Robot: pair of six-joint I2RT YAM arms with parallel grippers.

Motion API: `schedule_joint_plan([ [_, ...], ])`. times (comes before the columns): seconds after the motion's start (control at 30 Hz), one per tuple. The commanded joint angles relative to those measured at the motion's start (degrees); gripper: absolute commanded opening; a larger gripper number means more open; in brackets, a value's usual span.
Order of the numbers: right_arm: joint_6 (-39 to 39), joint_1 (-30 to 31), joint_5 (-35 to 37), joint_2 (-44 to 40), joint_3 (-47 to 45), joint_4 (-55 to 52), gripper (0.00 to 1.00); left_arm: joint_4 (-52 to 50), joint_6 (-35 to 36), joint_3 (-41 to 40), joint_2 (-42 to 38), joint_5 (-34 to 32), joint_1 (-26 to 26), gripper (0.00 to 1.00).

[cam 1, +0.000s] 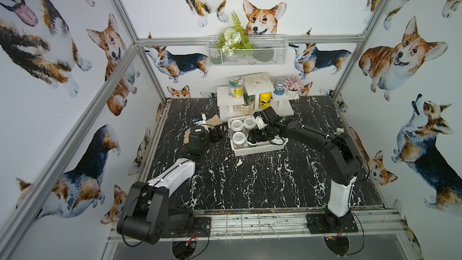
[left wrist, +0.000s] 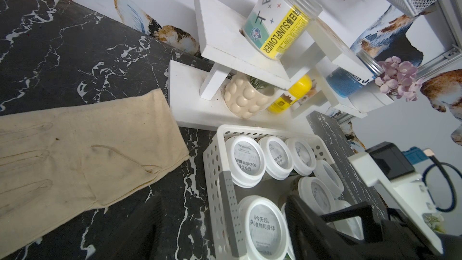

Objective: Put the yogurt in the basket
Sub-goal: Adjust the yogurt in the basket.

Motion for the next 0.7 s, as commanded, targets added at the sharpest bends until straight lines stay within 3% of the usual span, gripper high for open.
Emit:
schedule_joint_plan([
  [0.0, -0.4, 0.0, -0.1, 0.1, 0.0, 0.9, 0.85, 0.8, 0.0, 0.4, 0.0, 0.2, 0.1, 0.81],
  [0.23, 1.3, 0.5, -4.1, -6.2, 0.4, 1.4, 0.86, 0.8, 0.0, 0.4, 0.1, 0.2, 0.1, 0.82],
  [0.37, 1.0, 0.3, -2.7, -9.8, 0.4, 1.2, 0.88, 0.7, 0.1, 0.4, 0.1, 0.1, 0.1, 0.81],
  [0.67, 1.3, -4.1, -3.6, -8.8, -4.9, 4.2, 0.89, 0.6, 0.1, 0.5, 0.1, 0.0, 0.1, 0.81],
])
